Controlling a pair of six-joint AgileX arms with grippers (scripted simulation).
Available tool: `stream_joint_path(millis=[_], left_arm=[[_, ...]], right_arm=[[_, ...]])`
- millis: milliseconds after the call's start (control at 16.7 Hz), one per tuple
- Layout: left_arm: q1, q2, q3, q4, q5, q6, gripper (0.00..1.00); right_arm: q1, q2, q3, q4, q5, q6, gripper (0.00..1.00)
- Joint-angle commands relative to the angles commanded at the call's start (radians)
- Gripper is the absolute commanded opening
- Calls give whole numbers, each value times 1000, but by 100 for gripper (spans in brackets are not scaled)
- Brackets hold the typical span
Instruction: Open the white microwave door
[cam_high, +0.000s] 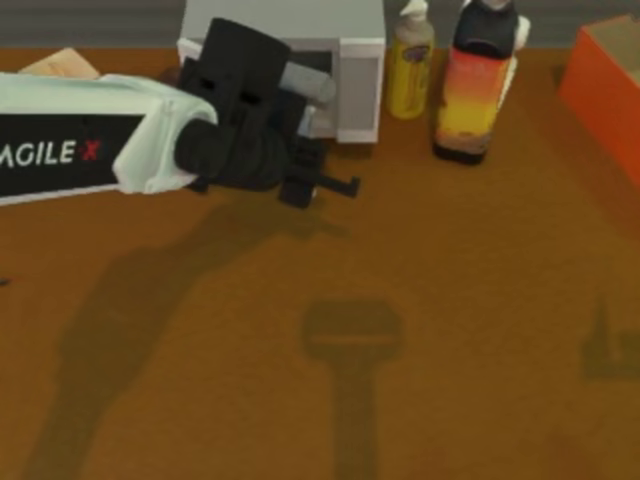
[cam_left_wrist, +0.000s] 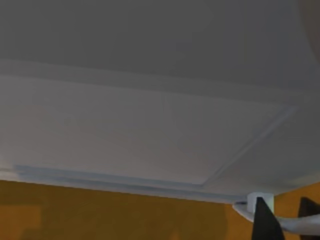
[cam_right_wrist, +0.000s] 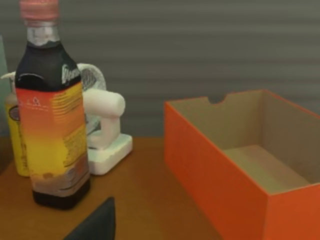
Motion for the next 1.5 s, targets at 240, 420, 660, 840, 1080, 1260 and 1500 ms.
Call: stream_joint_path(millis=[240,420,660,840,1080,1260,1500], left_arm=[[0,0,0,0,0,0,0],[0,0,0,0,0,0,0],[0,0,0,0,0,0,0],[0,0,0,0,0,0,0],[0,0,0,0,0,0,0],[0,0,0,0,0,0,0],[-3,-2,-6,-1,15,4,0]], right_arm=[[0,0,0,0,0,0,100],[0,0,0,0,0,0,100],[0,0,0,0,0,0,100],[0,0,0,0,0,0,100],[0,0,0,0,0,0,100],[0,0,0,0,0,0,100],[0,0,0,0,0,0,100]])
